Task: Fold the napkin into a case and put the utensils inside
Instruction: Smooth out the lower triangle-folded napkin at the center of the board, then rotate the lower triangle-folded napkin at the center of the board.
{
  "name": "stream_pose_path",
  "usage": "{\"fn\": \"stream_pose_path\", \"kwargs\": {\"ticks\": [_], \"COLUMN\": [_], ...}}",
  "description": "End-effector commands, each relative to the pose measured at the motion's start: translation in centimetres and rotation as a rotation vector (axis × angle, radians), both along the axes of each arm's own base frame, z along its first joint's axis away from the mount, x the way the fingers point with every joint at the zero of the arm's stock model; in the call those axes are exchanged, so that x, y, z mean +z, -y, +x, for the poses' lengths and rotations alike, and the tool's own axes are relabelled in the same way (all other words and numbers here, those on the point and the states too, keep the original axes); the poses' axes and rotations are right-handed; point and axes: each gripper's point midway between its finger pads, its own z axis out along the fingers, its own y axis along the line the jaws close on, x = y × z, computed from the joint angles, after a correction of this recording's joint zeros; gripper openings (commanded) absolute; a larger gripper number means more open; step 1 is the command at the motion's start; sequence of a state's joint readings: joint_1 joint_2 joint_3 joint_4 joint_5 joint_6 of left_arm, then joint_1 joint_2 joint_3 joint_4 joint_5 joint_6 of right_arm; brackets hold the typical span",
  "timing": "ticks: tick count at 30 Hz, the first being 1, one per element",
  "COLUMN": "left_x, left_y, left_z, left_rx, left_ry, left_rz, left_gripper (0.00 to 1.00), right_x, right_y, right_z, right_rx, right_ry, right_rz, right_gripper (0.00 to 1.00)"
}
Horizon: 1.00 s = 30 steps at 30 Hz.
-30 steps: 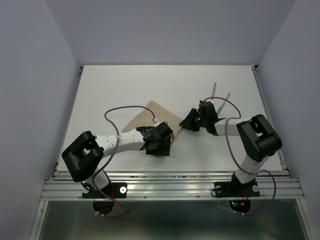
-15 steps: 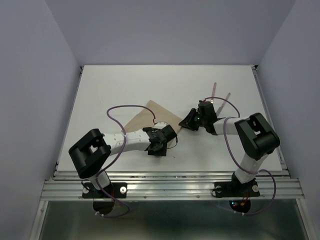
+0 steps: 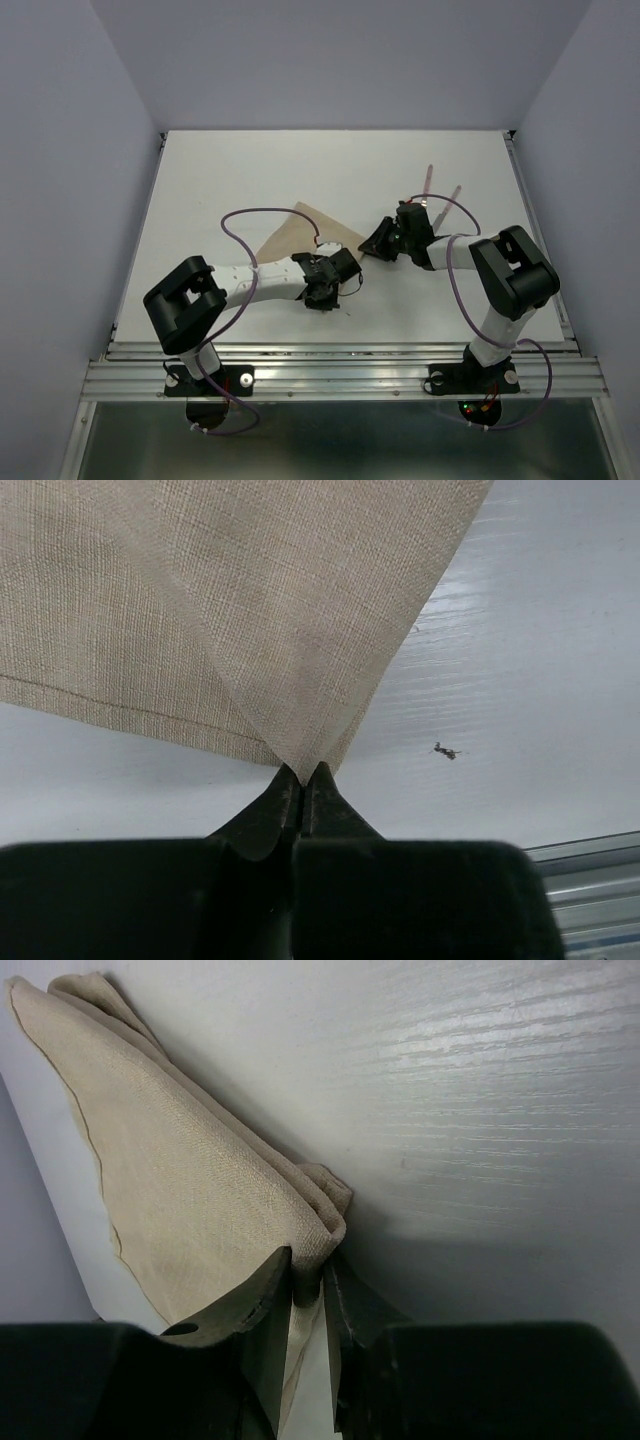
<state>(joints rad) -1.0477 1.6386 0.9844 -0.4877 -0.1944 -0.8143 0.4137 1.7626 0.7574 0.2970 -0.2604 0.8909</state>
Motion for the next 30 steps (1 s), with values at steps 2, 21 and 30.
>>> {"fn": "stream_pose_path", "kwargs": {"ticks": [2, 21, 30], "left_x": [2.1, 6.9, 3.4], "left_y": [1.5, 0.4, 1.0], "left_z": [0.3, 1.6, 1.4], "left_rx": [-0.018, -0.003, 0.019], "left_ry": [0.02, 0.121, 0.065], "left_rz": [-0.062, -0.125, -0.199], "left_gripper": [0.0, 0.43, 0.0], "right_x": [-0.9, 2.9, 5.5], "right_y": [0.6, 3.5, 1.4], "right_z": [0.1, 0.0, 1.0], "right_rx": [-0.034, -0.066, -0.008], "right_ry": [-0.011, 0.097, 0.161], "right_rz": [-0.039, -0.18, -0.158], "right_gripper": [0.24, 0.55, 0.08]}}
